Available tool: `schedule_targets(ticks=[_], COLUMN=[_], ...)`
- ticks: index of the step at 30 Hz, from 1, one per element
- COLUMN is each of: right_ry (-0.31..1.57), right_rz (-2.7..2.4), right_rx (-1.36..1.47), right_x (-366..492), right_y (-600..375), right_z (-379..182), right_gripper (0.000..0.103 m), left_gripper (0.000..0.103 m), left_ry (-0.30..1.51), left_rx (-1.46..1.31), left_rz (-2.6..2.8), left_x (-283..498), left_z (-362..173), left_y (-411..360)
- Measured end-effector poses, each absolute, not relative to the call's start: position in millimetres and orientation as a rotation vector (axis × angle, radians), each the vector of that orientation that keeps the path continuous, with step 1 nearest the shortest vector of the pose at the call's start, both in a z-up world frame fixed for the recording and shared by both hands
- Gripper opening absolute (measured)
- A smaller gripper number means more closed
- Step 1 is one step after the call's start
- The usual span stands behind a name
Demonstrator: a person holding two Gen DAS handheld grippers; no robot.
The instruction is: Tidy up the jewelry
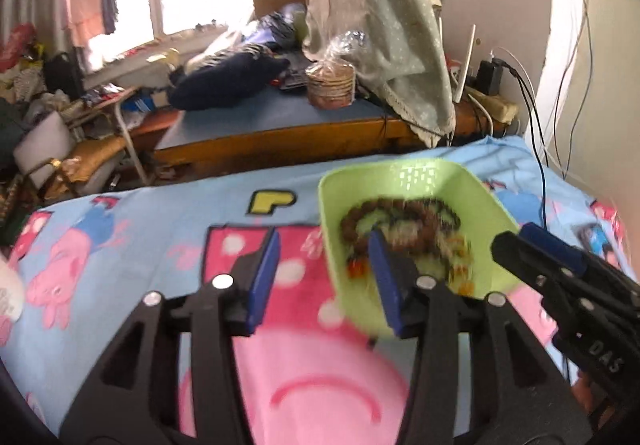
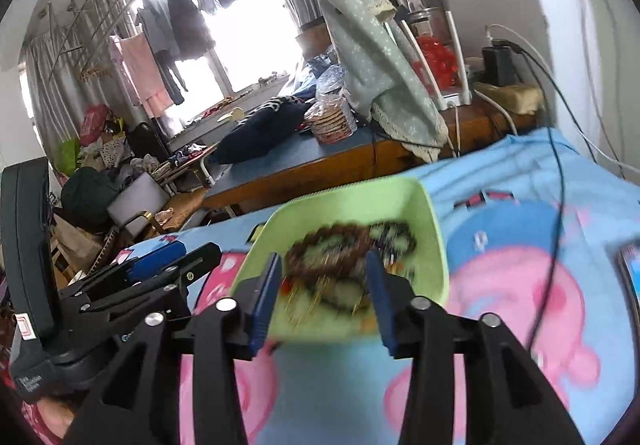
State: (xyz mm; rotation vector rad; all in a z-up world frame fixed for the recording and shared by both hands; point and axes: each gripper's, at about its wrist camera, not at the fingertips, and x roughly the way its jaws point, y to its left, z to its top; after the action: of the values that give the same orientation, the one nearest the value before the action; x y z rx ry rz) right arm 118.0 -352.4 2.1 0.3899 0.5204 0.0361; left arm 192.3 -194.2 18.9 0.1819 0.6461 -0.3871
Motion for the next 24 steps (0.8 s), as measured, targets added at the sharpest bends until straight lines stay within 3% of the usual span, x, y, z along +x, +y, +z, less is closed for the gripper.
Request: schedule_targets(ticks=[13,16,24], right_ry=[0.567,0.581,0.546], right_rz=[-0.033,0.001,0.031], right_rx=[0.347,0.345,0.331], right_x=[10.9,-1.2,-28.2], right_y=[-303.1,-291.8,-271.7], right_z=[-4.8,-3.4,9.1], right_gripper=[0.017,0.017,0.018], left_gripper=[0.046,0.059,0.077], left_ry=[0.655,0.633,0.594], left_rx=[0.226,0.232,0.214], left_rz=[-0.335,-0.319,-0.307], left_x=[83.1,67.5,37.4], left_z=[18.3,24.4,37.6], left_y=[-147.1,-138.9,-123.5])
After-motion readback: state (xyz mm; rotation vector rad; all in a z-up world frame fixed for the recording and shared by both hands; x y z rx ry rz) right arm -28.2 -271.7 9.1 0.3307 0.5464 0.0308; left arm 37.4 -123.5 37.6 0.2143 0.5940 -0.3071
